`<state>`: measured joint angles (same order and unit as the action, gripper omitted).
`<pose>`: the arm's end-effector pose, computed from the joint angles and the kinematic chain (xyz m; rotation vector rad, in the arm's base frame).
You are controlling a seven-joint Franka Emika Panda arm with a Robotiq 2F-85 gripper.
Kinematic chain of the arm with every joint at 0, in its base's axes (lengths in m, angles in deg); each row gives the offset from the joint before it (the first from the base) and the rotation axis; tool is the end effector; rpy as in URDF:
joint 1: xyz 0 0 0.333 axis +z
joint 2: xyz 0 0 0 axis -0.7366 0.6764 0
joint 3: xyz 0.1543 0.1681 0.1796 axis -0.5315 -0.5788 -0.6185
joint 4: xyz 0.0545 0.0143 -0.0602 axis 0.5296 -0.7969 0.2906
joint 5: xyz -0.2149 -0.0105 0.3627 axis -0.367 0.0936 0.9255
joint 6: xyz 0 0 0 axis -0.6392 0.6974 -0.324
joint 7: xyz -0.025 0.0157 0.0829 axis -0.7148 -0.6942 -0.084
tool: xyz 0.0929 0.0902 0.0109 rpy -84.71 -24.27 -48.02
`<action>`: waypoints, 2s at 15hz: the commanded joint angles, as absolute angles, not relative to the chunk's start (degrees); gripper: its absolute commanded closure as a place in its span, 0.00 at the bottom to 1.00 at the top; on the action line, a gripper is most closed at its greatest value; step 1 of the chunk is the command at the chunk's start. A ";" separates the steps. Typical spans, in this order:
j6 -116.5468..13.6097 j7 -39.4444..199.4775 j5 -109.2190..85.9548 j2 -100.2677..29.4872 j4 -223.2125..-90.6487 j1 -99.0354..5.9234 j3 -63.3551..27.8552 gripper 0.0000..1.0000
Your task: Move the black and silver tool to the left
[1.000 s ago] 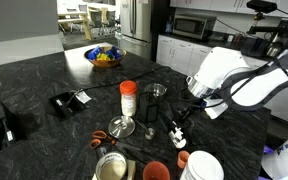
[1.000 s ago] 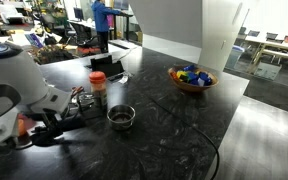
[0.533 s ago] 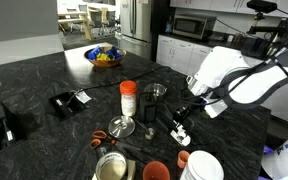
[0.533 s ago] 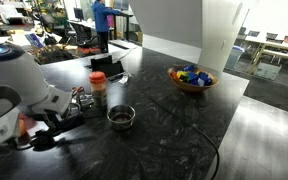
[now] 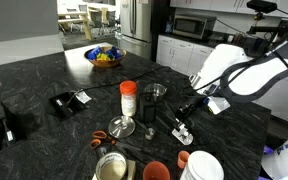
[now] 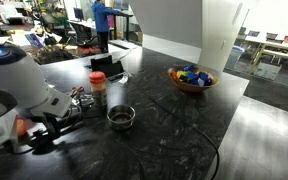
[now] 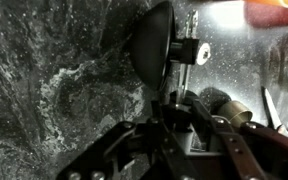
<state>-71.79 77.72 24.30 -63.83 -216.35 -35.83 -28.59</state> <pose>0.4463 0.1323 0.2656 -2.7670 0.4034 -0.2675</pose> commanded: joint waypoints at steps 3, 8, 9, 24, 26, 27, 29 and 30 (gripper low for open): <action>-61.79 79.48 26.70 -75.07 -219.53 -34.72 -26.61 0.90; -60.14 81.14 26.38 -80.43 -217.70 -32.70 -26.84 0.90; -60.91 82.12 26.99 -80.22 -216.85 -31.50 -26.77 0.90; -74.42 96.70 25.37 -60.61 -195.44 -25.61 -27.95 0.90; -75.88 97.04 23.58 -55.70 -191.15 -27.00 -29.06 0.90; -76.23 97.28 23.71 -53.32 -188.82 -27.39 -29.39 0.90; -76.90 96.81 23.58 -49.04 -184.54 -26.10 -27.82 0.90; -77.30 96.11 23.35 -47.12 -182.62 -26.12 -27.73 0.90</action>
<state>-76.15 96.09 23.62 -51.88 -188.21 -26.00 -27.84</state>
